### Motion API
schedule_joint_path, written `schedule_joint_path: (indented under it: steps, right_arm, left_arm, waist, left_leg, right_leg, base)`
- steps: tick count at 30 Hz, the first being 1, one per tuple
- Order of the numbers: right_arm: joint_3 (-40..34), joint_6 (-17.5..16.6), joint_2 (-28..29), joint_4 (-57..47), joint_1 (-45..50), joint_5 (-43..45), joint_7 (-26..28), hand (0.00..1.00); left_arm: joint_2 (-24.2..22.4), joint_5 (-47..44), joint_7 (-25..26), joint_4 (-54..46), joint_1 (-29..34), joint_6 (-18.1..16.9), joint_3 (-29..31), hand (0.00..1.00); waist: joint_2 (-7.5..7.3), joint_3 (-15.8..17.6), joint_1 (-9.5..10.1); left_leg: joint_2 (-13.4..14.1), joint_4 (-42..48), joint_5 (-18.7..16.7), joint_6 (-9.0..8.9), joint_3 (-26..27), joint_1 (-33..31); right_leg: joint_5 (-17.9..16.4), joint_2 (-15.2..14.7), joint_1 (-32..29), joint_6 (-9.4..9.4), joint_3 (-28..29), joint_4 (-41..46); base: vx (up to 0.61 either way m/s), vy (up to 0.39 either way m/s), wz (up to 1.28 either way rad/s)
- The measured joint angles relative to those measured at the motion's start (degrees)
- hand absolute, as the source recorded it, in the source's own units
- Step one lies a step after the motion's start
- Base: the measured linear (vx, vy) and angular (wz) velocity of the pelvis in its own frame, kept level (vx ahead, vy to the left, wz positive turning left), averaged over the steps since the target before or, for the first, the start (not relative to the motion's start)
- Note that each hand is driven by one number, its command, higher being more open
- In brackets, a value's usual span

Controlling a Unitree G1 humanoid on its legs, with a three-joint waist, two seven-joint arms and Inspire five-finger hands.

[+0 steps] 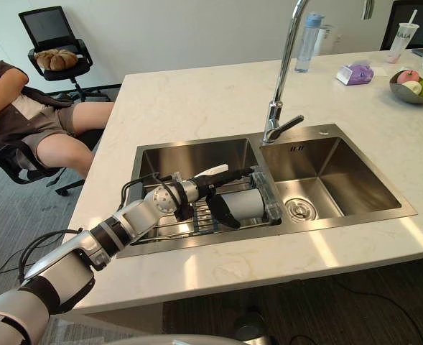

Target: Walk over to the sink, pick up the cup, carry it to the dishwasher, place the cup inside the dishwasher, then close the dishwasher door

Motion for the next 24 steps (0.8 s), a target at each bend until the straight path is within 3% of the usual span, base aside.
schedule_joint_path:
  steps: [24]
  right_arm:
    - [2.67,-0.20,-1.12,-1.70,0.14,-0.04,0.65,1.00]
  left_arm:
    - [-3.11,2.22,-0.06,5.01,0.00,1.07,3.65,1.00]
  waist:
    - [-0.53,0.59,-0.69]
  left_leg:
    - [-1.32,-0.98,0.97,0.26,-0.28,-0.85]
  right_leg:
    - [-0.76,-1.17,-2.33,0.13,0.23,2.17]
  base:
    - [0.00,0.000,0.00]
